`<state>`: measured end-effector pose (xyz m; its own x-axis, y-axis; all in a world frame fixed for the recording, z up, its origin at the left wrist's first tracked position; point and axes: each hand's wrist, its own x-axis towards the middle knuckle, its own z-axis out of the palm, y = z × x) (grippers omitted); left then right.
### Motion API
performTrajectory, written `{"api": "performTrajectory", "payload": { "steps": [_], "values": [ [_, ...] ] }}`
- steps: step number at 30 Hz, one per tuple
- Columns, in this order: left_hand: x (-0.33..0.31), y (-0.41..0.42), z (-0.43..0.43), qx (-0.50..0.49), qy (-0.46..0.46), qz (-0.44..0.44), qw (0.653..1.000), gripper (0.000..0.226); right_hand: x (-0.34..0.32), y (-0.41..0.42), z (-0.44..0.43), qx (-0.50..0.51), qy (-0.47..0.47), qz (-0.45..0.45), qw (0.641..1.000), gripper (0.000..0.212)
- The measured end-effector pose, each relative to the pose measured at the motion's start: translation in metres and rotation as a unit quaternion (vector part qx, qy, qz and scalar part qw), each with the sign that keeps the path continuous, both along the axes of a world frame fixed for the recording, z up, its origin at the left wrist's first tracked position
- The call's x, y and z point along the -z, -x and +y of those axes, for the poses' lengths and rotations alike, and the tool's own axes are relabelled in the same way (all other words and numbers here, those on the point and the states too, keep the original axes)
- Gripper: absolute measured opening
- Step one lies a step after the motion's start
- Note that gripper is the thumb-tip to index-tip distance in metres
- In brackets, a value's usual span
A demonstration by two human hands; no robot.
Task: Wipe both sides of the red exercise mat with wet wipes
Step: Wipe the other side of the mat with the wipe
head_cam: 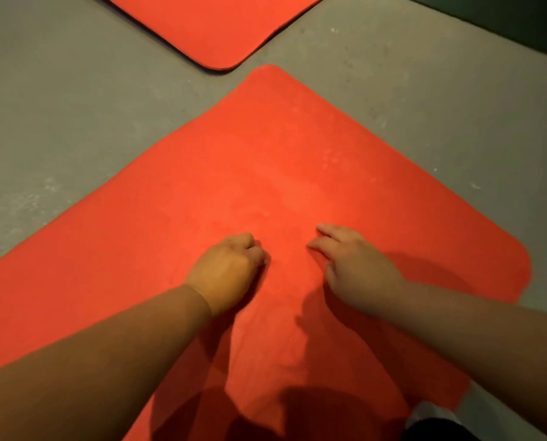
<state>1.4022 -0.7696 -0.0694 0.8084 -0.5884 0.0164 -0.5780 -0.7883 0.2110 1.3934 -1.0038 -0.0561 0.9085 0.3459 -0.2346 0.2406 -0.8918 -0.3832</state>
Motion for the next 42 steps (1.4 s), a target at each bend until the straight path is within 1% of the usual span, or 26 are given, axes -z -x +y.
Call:
{"api": "performTrajectory", "payload": {
  "steps": [4, 6, 7, 9, 11, 12, 13, 14, 16, 18, 20, 21, 22, 24, 25, 27, 28, 29, 30, 32, 34, 35, 37, 39, 40, 42],
  "values": [
    [0.006, 0.042, -0.017, 0.130, 0.030, 0.050, 0.990, 0.020, 0.002, -0.013, -0.001, 0.011, 0.027, -0.017, 0.999, 0.051],
    [0.004, 0.024, -0.009, 0.126, 0.035, 0.022, 0.991, 0.022, 0.000, -0.016, 0.001, -0.010, 0.043, -0.015, 0.999, 0.053],
    [0.004, 0.009, 0.000, 0.072, 0.033, 0.004, 0.997, 0.021, 0.000, -0.017, 0.003, -0.024, 0.044, -0.011, 0.999, 0.054],
    [0.005, -0.030, 0.030, -0.129, 0.011, -0.013, 0.991, 0.017, 0.000, -0.018, 0.008, -0.041, 0.053, -0.004, 0.998, 0.056],
    [0.006, -0.055, 0.062, -0.353, 0.041, 0.009, 0.935, 0.020, 0.000, -0.020, 0.014, -0.048, 0.054, 0.005, 0.997, 0.056],
    [0.005, -0.055, 0.061, -0.421, 0.062, 0.021, 0.905, 0.020, 0.001, -0.023, 0.018, -0.046, 0.050, 0.006, 0.998, 0.056],
    [0.006, -0.048, 0.048, -0.425, 0.072, 0.027, 0.902, 0.019, 0.001, -0.028, 0.023, -0.044, 0.047, 0.005, 0.998, 0.055],
    [0.006, -0.035, 0.029, -0.380, 0.083, 0.034, 0.920, 0.016, 0.002, -0.033, 0.028, -0.039, 0.043, 0.004, 0.998, 0.055],
    [0.005, 0.007, -0.019, -0.198, 0.105, 0.070, 0.972, 0.015, 0.005, -0.044, 0.035, -0.022, 0.038, 0.003, 0.999, 0.054],
    [0.004, 0.038, -0.035, -0.022, 0.108, 0.143, 0.984, 0.025, 0.008, -0.051, 0.040, -0.011, 0.039, 0.002, 0.999, 0.052],
    [0.007, 0.027, -0.007, 0.057, 0.104, 0.108, 0.987, 0.032, 0.009, -0.053, 0.042, -0.007, 0.041, -0.004, 0.999, 0.050],
    [0.008, 0.013, 0.012, 0.059, 0.082, 0.071, 0.992, 0.032, 0.009, -0.053, 0.043, -0.008, 0.044, -0.007, 0.999, 0.049],
    [0.009, -0.004, 0.035, 0.021, 0.063, 0.025, 0.997, 0.032, 0.009, -0.053, 0.044, -0.013, 0.047, -0.008, 0.999, 0.049],
    [0.008, -0.049, 0.085, -0.146, 0.032, -0.040, 0.988, 0.027, 0.008, -0.053, 0.047, -0.024, 0.050, -0.013, 0.998, 0.049],
    [0.008, -0.067, 0.108, -0.251, 0.035, -0.050, 0.966, 0.023, 0.008, -0.055, 0.051, -0.029, 0.047, -0.018, 0.998, 0.048],
    [0.005, -0.085, 0.119, -0.442, 0.051, -0.022, 0.896, 0.020, 0.007, -0.064, 0.058, -0.033, 0.039, -0.028, 0.998, 0.048],
    [0.007, -0.080, 0.106, -0.456, 0.062, -0.001, 0.888, 0.019, 0.008, -0.071, 0.062, -0.030, 0.040, -0.027, 0.998, 0.048],
    [0.009, -0.068, 0.086, -0.412, 0.073, 0.012, 0.908, 0.016, 0.008, -0.079, 0.066, -0.020, 0.042, -0.022, 0.999, 0.048],
    [0.011, -0.049, 0.063, -0.317, 0.091, 0.012, 0.944, 0.012, 0.007, -0.085, 0.068, -0.007, 0.046, -0.016, 0.999, 0.049],
    [0.004, 0.002, 0.027, -0.075, 0.108, 0.057, 0.990, 0.006, 0.009, -0.096, 0.072, 0.005, 0.053, -0.013, 0.999, 0.051],
    [0.000, 0.032, 0.034, 0.081, 0.102, 0.129, 0.983, 0.012, 0.009, -0.099, 0.077, 0.001, 0.061, -0.016, 0.998, 0.054],
    [0.003, 0.032, 0.049, 0.101, 0.107, 0.129, 0.981, 0.016, 0.009, -0.100, 0.081, -0.008, 0.063, -0.015, 0.998, 0.056],
    [0.004, 0.011, 0.084, 0.051, 0.084, 0.079, 0.992, 0.019, 0.008, -0.100, 0.094, -0.035, 0.070, -0.009, 0.997, 0.058],
    [0.009, -0.028, 0.123, -0.097, 0.064, -0.018, 0.993, 0.020, 0.006, -0.102, 0.106, -0.067, 0.081, -0.005, 0.994, 0.059],
    [0.009, -0.051, 0.142, -0.198, 0.058, -0.044, 0.978, 0.020, 0.005, -0.104, 0.111, -0.080, 0.086, -0.002, 0.993, 0.059],
    [0.007, -0.077, 0.166, -0.407, 0.069, -0.035, 0.910, 0.019, 0.002, -0.109, 0.122, -0.099, 0.090, -0.002, 0.991, 0.058]
  ]
}}
